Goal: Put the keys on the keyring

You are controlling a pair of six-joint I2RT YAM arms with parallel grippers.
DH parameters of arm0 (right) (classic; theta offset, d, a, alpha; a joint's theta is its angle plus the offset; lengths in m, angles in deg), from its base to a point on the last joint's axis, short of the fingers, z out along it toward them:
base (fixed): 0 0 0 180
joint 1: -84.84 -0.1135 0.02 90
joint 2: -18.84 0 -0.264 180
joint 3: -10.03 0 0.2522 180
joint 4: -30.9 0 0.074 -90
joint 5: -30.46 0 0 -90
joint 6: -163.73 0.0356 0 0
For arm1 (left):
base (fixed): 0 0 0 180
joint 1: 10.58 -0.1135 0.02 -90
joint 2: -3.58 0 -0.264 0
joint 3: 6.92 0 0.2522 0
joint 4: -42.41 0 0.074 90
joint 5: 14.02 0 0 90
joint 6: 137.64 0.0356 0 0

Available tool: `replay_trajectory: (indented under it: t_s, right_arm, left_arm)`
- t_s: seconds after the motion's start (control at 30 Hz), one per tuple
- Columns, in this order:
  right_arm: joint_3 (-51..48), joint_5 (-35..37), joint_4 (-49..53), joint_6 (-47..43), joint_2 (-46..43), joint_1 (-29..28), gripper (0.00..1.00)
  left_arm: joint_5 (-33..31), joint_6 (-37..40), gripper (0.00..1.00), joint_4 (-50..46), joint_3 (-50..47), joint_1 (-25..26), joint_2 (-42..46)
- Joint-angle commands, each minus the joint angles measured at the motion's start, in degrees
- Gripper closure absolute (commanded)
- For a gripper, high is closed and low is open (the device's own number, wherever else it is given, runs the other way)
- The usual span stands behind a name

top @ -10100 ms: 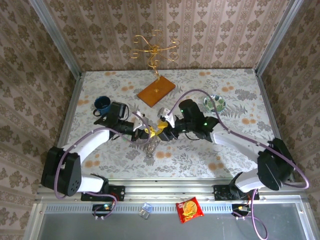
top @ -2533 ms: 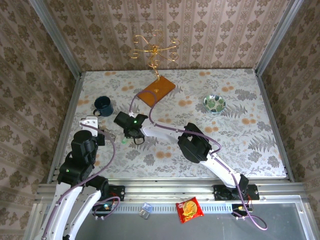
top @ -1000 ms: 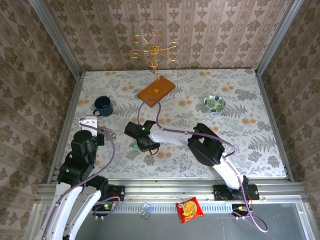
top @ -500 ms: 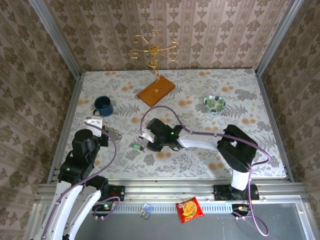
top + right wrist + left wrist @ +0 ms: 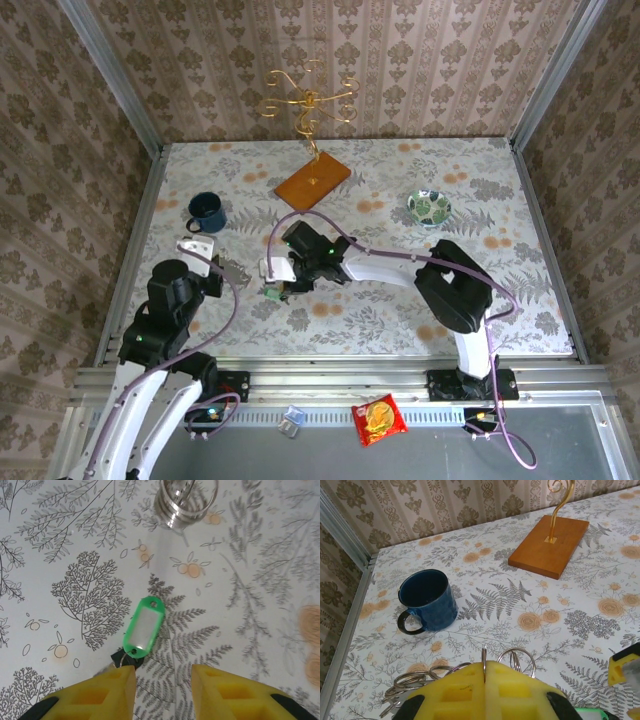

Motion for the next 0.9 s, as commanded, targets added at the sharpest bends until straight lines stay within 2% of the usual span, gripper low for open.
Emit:
replay_trajectory:
  t_s: [0.0,0.5,0.87]
  right_arm:
    - [1.5,-2.9,4.9,-0.3,2.3,0.0,0.64]
    - [6.6,-2.7,8.2,3.3,8.1,-0.3,0.64]
    - [10.4,-3.3,11.8,4.5,11.1,-0.5,0.69]
  left_arm:
    - [1.4,1.6,1.0,2.3,-0.2,-0.3,1.0]
    - [2.2,2.3,1.0,2.8,-0.2,-0.3,1.0]
    - [2.6,2.5,1.0,2.8,0.0,-0.3,1.0]
